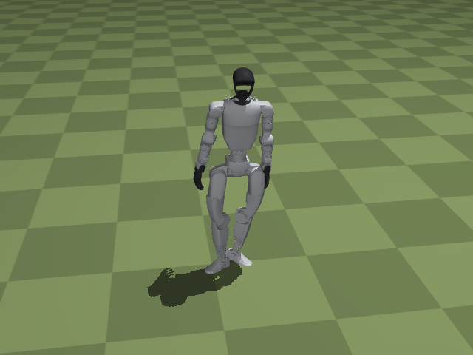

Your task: Upper body actions

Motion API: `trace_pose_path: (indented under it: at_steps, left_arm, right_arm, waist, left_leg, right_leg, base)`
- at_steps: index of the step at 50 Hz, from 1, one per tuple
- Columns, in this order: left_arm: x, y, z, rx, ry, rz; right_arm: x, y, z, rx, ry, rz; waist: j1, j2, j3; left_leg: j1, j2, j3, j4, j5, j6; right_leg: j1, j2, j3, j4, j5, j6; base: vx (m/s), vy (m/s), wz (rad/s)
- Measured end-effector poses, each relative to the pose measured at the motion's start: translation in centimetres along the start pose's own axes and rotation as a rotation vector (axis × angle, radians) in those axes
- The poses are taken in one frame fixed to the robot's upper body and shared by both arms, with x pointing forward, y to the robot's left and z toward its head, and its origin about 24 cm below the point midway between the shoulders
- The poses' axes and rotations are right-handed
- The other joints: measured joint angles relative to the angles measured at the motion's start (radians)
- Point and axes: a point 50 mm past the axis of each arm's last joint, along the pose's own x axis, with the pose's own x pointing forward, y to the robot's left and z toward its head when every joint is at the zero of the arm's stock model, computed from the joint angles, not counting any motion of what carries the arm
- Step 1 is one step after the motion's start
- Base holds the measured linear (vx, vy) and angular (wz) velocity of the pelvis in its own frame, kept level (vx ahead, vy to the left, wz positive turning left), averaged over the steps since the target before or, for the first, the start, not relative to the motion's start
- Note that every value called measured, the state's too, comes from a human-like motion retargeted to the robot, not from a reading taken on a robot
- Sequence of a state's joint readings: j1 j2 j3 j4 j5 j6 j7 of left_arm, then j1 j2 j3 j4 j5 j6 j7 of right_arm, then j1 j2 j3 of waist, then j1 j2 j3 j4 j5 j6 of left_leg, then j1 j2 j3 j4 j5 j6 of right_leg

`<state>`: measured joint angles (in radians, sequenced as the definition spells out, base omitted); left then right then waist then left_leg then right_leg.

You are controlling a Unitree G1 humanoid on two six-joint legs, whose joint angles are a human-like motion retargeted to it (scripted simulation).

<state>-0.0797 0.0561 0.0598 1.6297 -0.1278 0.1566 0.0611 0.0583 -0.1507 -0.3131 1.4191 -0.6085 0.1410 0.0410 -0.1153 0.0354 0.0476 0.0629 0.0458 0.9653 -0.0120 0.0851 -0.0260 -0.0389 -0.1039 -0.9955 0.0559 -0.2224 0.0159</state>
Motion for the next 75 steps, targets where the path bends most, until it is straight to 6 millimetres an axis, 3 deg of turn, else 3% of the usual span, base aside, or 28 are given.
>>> trace_pose_path:
  at_steps: [3, 7, 9, 12, 16, 23, 27, 31, 32, 33, 36, 41, 45, 48, 51, 60, 66, 75]
  left_arm:
    - [-0.2, -0.2, 1.4, -0.006, -0.043, 0.004]
    - [-0.5, -0.8, 2.8, -0.025, -0.094, -0.009]
    - [-0.5, -1.3, 3.1, -0.034, -0.107, -0.023]
    - [-0.6, -2.2, 3.0, -0.029, -0.106, -0.041]
    - [-0.6, -3.7, 2.5, -0.051, -0.119, -0.05]
    - [-0.2, -3.2, 0.8, 0.019, -0.091, -0.032]
    - [0.1, -2.2, -0.9, 0.008, -0.025, 0.018]
    - [0.1, -1.3, -1.4, -0.022, 0.011, 0.076]
    - [0.1, -1.3, -1.4, -0.029, 0.014, 0.084]
    - [0.1, -1.4, -1.4, -0.035, 0.014, 0.085]
    - [0.1, -1.9, -0.9, -0.049, -0.005, 0.066]
    - [-0.2, -2.9, 0.9, -0.024, -0.079, 0.031]
    - [-0.4, -3.3, 1.5, 0.021, -0.11, 0.017]
    - [-0.3, -3.4, 1.2, 0.052, -0.111, 0.01]
    - [-0.1, -3.2, 0.4, 0.055, -0.079, -0.002]
    - [0.1, -3.2, -1.4, -0.026, 0.004, -0.068]
    - [0.1, -3.2, -1.4, -0.083, 0.016, -0.091]
    - [0.1, -2.7, -1.4, -0.039, 0.019, -0.074]
  right_arm:
    - [0.0, 0.4, -1.3, 0.06, 0.053, 0.009]
    - [0.0, 1.3, -2.9, 0.106, 0.118, 0.026]
    - [-0.1, 1.8, -3.7, 0.11, 0.147, 0.041]
    - [-0.2, 2.4, -4.9, 0.118, 0.19, 0.067]
    - [-0.1, 1.9, -4.8, 0.122, 0.188, 0.05]
    - [0.0, 0.8, -0.8, 0.073, 0.056, 0.05]
    - [-0.3, 0.7, 3.1, 0.006, -0.07, 0.067]
    - [-1.0, 0.6, 6.6, -0.092, -0.193, 0.068]
    - [-1.1, 0.5, 7.2, -0.11, -0.219, 0.064]
    - [-1.2, 0.5, 7.6, -0.124, -0.238, 0.06]
    - [-1.3, 0.3, 8.1, -0.146, -0.26, 0.044]
    - [-1.0, -0.3, 7.0, -0.136, -0.197, 0.03]
    - [-0.5, -0.3, 4.3, -0.126, -0.071, 0.036]
    - [-0.3, -0.1, 1.8, -0.101, 0.035, 0.049]
    - [-0.2, 0.3, -0.2, -0.075, 0.119, 0.061]
    - [-0.1, 1.6, -3.9, 0.046, 0.173, 0.085]
    - [-0.1, 1.0, -3.0, 0.025, 0.147, 0.061]
    - [-0.1, 0.7, 0.9, -0.019, -0.012, 0.064]
  waist:
    - [-0.012, -0.001, -0.011]
    - [-0.046, -0.003, -0.022]
    - [-0.065, 0.007, -0.034]
    - [-0.091, 0.031, -0.06]
    - [-0.087, 0.056, -0.083]
    - [-0.049, 0.031, -0.123]
    - [-0.031, -0.045, -0.11]
    - [-0.016, -0.107, -0.072]
    - [-0.009, -0.108, -0.068]
    - [-0.004, -0.102, -0.068]
    - [0.031, -0.089, -0.063]
    - [0.085, -0.05, -0.033]
    - [0.099, 0.02, -0.036]
    - [0.082, 0.046, -0.036]
    - [0.033, 0.054, -0.05]
    - [0.022, 0.049, -0.115]
    - [0.03, 0.047, -0.108]
    - [0.04, 0.044, -0.109]
  left_leg:
    - [0.011, 0.001, 0.049, -0.002, 0.003, -0.02]
    - [0.031, -0.002, 0.076, -0.002, 0.011, -0.044]
    - [0.039, 0.008, 0.076, 0.0, 0.018, -0.057]
    - [0.042, 0.028, 0.055, 0.006, 0.03, -0.076]
    - [0.061, 0.056, 0.069, 0.026, 0.043, -0.105]
    - [0.134, 0.067, 0.133, 0.091, 0.136, -0.093]
    - [0.17, 0.082, 0.111, 0.209, 0.266, -0.012]
    - [0.104, 0.167, -0.072, 0.484, 0.313, 0.08]
    - [0.066, 0.184, -0.144, 0.548, 0.295, 0.069]
    - [0.025, 0.184, -0.228, 0.588, 0.252, 0.023]
    - [-0.094, 0.111, -0.464, 0.63, 0.138, -0.094]
    - [-0.162, 0.035, -0.571, 0.468, -0.003, -0.157]
    - [-0.2, -0.018, -0.687, 0.243, -0.082, -0.236]
    - [-0.205, -0.07, -0.73, 0.116, -0.062, -0.205]
    - [-0.158, -0.041, -0.692, 0.091, -0.085, -0.226]
    - [-0.109, -0.081, -0.668, 0.026, -0.104, -0.179]
    - [-0.088, -0.084, -0.632, 0.019, -0.12, -0.165]
    - [-0.091, -0.084, -0.612, 0.016, -0.129, -0.154]
  right_leg:
    - [0.002, -0.005, -0.047, -0.019, 0.07, 0.003]
    - [-0.01, -0.009, 0.006, -0.064, 0.295, -0.025]
    - [-0.006, 0.01, 0.003, -0.09, 0.291, -0.051]
    - [0.005, 0.02, -0.016, -0.111, 0.292, -0.043]
    - [0.008, 0.047, 0.004, -0.13, 0.276, -0.048]
    - [-0.013, 0.051, 0.145, -0.135, 0.251, -0.094]
    - [0.005, -0.003, 0.252, -0.134, 0.25, -0.113]
    - [0.036, -0.046, 0.349, -0.136, 0.253, -0.124]
    - [0.037, -0.043, 0.37, -0.136, 0.254, -0.128]
    - [0.033, -0.034, 0.386, -0.136, 0.255, -0.133]
    - [0.019, -0.015, 0.447, -0.132, 0.257, -0.143]
    - [0.011, 0.035, 0.53, -0.125, 0.258, -0.152]
    - [0.009, 0.118, 0.571, -0.122, 0.253, -0.15]
    - [0.034, 0.155, 0.59, -0.119, 0.241, -0.145]
    - [0.05, 0.172, 0.596, -0.107, 0.221, -0.142]
    - [0.045, 0.175, 0.648, -0.094, 0.206, -0.122]
    - [0.039, 0.172, 0.683, -0.082, 0.21, -0.111]
    - [0.02, 0.162, 0.702, -0.068, 0.211, -0.096]
  base:
    - [0.19, -0.12, -0.88]
    - [0.26, -0.16, -0.38]
    - [0.36, -0.2, -0.04]
    - [0.35, -0.12, 0.24]
    - [0.36, -0.18, -0.23]
    - [0.35, -0.15, -0.97]
    - [0.32, -0.17, -1.19]
    - [0.26, -0.1, -1.15]
    - [0.21, -0.02, -1.09]
    - [0.19, 0.01, -1.0]
    - [0.17, 0.05, -1.05]
    - [0.05, 0.1, -0.94]
    - [0.11, 0.15, -0.68]
    - [0.19, 0.1, -0.4]
    - [0.2, 0.01, -0.23]
    - [0.12, 0.09, -0.39]
    - [-0.01, 0.07, -0.42]
    - [-0.02, 0.03, -0.1]
